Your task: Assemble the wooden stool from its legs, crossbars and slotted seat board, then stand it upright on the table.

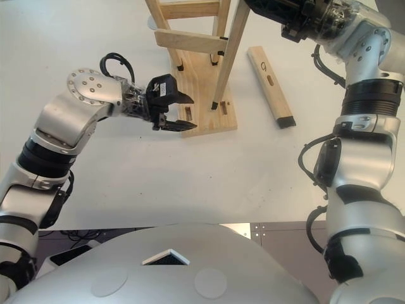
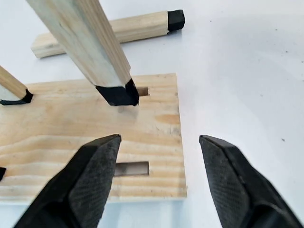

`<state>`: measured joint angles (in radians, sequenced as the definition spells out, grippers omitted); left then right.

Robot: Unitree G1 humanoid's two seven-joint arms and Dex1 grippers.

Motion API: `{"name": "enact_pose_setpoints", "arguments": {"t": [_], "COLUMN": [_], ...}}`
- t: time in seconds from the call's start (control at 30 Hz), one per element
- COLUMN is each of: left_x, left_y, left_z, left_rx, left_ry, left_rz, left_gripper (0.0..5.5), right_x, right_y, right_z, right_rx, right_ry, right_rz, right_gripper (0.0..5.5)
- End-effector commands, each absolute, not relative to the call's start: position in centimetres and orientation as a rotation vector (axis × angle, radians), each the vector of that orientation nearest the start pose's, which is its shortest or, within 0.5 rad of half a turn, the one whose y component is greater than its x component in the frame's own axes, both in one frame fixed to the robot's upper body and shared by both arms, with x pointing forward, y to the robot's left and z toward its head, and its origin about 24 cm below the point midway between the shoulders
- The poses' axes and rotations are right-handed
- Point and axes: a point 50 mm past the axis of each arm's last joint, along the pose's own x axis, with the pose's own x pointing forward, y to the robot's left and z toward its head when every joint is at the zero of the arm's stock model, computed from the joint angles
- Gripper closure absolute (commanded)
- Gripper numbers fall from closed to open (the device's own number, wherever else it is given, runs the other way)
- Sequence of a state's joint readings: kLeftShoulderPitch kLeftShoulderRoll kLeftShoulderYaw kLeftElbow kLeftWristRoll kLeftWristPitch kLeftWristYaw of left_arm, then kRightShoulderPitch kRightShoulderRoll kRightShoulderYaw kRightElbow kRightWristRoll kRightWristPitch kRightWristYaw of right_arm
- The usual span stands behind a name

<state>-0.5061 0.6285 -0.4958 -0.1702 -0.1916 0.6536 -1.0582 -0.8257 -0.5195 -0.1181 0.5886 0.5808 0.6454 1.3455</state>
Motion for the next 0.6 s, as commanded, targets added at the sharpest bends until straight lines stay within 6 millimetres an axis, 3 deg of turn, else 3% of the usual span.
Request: {"name": "enact_pose_setpoints", "arguments": {"t": [0.03, 0.27, 0.47, 0.6], "left_x": [26.3, 26.8, 26.5, 27.1], "left_y": [12.0, 10.6, 11.0, 12.3], "left_z": [8.9, 8.1, 7.2, 5.2], "left_rx": [0.523, 0.458, 0.724, 0.891], "left_ry": [0.601, 0.566, 0.64, 0.758], "left_rz": [-1.378, -1.357, -1.406, -1.403], "left_gripper": [2.47, 2.47, 2.47, 2.47], "right_x": [34.5, 34.7, 34.7, 34.7], "right_y": [-19.6, -19.6, -19.4, -19.3], "right_z": [18.0, 18.2, 18.3, 18.4], "right_rx": [0.395, 0.393, 0.384, 0.385], "right_ry": [0.098, 0.096, 0.096, 0.076], "right_rz": [1.277, 1.279, 1.282, 1.28], "right_gripper": [3.43, 3.43, 3.43, 3.43]}}
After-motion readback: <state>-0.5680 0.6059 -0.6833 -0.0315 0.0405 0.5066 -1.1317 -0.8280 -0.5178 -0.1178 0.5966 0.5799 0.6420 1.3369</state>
